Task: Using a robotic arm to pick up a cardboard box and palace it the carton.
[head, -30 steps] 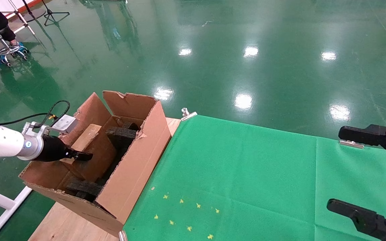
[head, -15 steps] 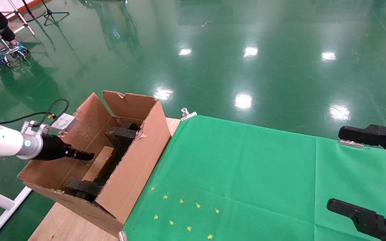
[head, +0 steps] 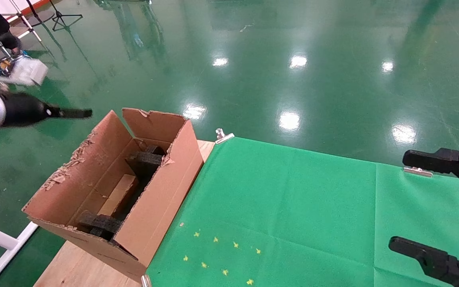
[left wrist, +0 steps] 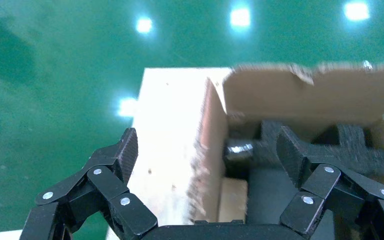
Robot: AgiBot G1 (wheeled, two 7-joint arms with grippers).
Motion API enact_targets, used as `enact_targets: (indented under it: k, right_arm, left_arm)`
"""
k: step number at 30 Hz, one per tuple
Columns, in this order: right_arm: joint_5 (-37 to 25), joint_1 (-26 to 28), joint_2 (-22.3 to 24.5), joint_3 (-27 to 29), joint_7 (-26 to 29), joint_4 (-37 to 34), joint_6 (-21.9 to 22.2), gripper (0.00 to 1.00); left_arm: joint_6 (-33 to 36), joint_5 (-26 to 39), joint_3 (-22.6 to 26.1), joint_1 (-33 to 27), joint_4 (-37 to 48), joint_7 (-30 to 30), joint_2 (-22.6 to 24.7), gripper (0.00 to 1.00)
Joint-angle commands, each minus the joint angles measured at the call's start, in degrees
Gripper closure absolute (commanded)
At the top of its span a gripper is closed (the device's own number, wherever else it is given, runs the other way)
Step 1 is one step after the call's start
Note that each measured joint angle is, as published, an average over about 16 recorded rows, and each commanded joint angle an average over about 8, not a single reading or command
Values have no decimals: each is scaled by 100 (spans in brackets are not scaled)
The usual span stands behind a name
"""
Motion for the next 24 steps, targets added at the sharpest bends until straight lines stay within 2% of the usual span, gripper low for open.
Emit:
enact_targets:
  k: [1, 12, 24]
  right_arm:
    - [0, 0, 0, 0, 0, 0, 0, 0]
    - [0, -1, 0, 0, 0, -1, 1, 0]
    - [0, -1, 0, 0, 0, -1, 1, 0]
  left_arm:
    - [20, 35, -26, -161, -78, -71, -61, 0]
    - [97, -97, -56, -85, -186, 23, -54, 0]
    - [650, -1404, -388, 581, -952, 760, -9, 0]
